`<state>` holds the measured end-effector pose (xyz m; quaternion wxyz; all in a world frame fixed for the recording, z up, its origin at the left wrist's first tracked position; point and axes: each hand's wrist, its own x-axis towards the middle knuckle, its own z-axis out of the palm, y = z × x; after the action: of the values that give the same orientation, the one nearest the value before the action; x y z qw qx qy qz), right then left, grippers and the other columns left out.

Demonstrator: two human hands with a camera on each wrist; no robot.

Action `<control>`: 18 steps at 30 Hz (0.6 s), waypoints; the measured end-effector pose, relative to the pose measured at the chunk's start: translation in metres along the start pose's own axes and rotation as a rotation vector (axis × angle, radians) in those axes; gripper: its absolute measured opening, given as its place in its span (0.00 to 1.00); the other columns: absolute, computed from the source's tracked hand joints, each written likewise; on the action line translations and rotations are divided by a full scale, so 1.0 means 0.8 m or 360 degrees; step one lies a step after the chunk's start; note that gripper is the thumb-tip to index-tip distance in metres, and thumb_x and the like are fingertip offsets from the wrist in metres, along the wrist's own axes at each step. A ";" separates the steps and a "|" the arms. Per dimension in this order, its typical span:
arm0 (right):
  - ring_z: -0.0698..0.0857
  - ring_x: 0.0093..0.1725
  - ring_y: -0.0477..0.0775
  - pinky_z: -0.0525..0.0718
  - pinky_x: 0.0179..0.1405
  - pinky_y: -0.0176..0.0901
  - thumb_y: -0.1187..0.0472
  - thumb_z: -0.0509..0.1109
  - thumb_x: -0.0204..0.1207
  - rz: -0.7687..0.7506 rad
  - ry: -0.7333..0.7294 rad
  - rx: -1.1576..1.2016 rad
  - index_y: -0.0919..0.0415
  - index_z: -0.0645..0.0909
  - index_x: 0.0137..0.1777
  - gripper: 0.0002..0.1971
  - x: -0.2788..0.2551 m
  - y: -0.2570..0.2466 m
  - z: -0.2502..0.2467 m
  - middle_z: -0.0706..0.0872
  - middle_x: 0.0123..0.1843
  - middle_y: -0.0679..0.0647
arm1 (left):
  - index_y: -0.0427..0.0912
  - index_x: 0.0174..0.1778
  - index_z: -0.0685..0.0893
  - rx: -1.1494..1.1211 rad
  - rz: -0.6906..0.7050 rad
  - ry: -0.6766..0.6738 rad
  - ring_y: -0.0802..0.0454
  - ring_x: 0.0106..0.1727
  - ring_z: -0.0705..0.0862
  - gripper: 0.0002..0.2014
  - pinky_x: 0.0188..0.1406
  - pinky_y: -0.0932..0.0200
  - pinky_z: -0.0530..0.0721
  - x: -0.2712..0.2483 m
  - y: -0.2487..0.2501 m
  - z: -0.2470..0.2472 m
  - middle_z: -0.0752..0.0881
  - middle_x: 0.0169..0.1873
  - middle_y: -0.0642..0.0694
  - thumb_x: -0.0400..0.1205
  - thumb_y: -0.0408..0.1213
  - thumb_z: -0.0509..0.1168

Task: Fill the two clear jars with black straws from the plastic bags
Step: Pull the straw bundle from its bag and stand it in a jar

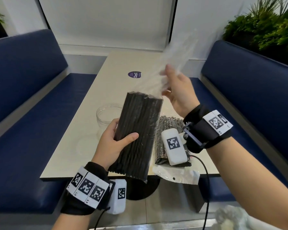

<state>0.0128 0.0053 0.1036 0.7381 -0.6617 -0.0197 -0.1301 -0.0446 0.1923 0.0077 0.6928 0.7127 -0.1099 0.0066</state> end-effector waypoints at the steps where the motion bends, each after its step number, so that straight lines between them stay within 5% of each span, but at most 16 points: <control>1: 0.75 0.23 0.39 0.78 0.28 0.33 0.55 0.63 0.81 0.0017 -0.0156 -0.0107 0.61 0.78 0.42 0.10 -0.004 0.003 0.000 0.76 0.29 0.47 | 0.55 0.51 0.79 -0.0019 0.0000 0.0027 0.59 0.50 0.88 0.15 0.52 0.60 0.84 0.000 -0.001 -0.001 0.88 0.49 0.53 0.74 0.33 0.72; 3: 0.76 0.26 0.38 0.81 0.32 0.33 0.59 0.64 0.80 -0.0012 -0.0316 -0.0219 0.60 0.79 0.39 0.09 -0.010 0.006 0.001 0.77 0.31 0.48 | 0.55 0.52 0.79 -0.0029 -0.0010 0.0049 0.58 0.51 0.87 0.15 0.53 0.59 0.84 0.000 -0.001 -0.003 0.88 0.49 0.53 0.74 0.33 0.72; 8: 0.75 0.29 0.44 0.79 0.30 0.34 0.59 0.57 0.84 0.0037 -0.0053 0.0245 0.58 0.77 0.38 0.13 -0.009 -0.003 0.008 0.77 0.32 0.50 | 0.57 0.53 0.78 0.0007 0.0010 0.0021 0.56 0.55 0.86 0.16 0.55 0.58 0.83 0.000 -0.001 -0.006 0.87 0.51 0.53 0.73 0.37 0.72; 12: 0.79 0.32 0.41 0.84 0.35 0.34 0.61 0.61 0.82 0.0021 -0.0336 0.0059 0.58 0.76 0.38 0.10 -0.027 0.007 0.020 0.79 0.33 0.48 | 0.59 0.48 0.79 0.0024 0.0032 0.0066 0.65 0.50 0.86 0.14 0.48 0.68 0.82 -0.002 -0.004 -0.010 0.87 0.47 0.58 0.74 0.35 0.71; 15: 0.80 0.27 0.40 0.82 0.29 0.32 0.61 0.61 0.82 -0.0077 -0.0183 0.0036 0.59 0.79 0.35 0.14 -0.029 0.006 0.027 0.81 0.26 0.46 | 0.59 0.46 0.79 0.0069 0.0045 0.0076 0.72 0.43 0.86 0.14 0.40 0.76 0.82 -0.004 -0.006 -0.016 0.86 0.44 0.60 0.74 0.35 0.72; 18: 0.82 0.29 0.44 0.84 0.35 0.39 0.59 0.57 0.84 -0.0021 -0.0146 0.0340 0.58 0.78 0.39 0.13 -0.027 -0.001 0.032 0.80 0.29 0.48 | 0.60 0.46 0.79 0.0094 0.0035 0.0101 0.65 0.47 0.85 0.15 0.45 0.70 0.82 -0.006 -0.009 -0.020 0.85 0.45 0.60 0.74 0.35 0.72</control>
<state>-0.0048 0.0339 0.1028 0.8019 -0.5844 -0.0714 -0.1016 -0.0460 0.2093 0.0000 0.6743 0.7311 -0.0955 0.0399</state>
